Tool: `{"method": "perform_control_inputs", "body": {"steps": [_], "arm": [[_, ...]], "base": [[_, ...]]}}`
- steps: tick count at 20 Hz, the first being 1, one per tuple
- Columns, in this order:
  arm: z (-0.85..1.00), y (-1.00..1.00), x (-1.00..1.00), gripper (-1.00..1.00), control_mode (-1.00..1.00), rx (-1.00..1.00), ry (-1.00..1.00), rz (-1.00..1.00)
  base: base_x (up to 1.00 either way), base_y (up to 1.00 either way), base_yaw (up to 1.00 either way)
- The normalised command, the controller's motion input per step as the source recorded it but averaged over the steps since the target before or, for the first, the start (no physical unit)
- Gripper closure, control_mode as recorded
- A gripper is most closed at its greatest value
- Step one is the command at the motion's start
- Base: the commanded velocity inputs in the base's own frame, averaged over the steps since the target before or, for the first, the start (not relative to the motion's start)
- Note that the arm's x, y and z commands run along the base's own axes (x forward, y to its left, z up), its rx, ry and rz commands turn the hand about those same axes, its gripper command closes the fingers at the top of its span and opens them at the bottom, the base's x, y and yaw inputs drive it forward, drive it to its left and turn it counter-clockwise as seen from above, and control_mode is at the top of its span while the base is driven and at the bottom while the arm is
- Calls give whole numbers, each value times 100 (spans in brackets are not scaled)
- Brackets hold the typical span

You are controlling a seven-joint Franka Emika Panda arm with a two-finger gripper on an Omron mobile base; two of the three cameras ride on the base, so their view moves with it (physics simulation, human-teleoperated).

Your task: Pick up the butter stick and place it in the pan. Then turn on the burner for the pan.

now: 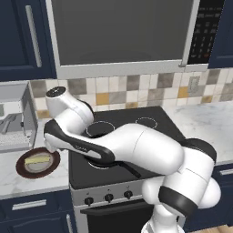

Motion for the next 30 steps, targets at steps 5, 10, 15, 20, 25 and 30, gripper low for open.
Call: {"method": "perform_control_inputs", "body": {"steps": [5,10,15,20,25,30], "arm": [[-29,3,1,-100,-100,0,6,1],[-33,26,15,-100,-100,-2,4,1],[-22,30,29,-100,-100,-4,0,0],[-20,27,33,-100,-100,-4,0,1],[-20,35,28,-100,-100,-3,0,1],[-15,39,20,-100,-100,0,0,2]], "base": [[0,0,0],[0,0,0],[0,0,0],[0,0,0],[0,0,0],[0,0,0]]}}
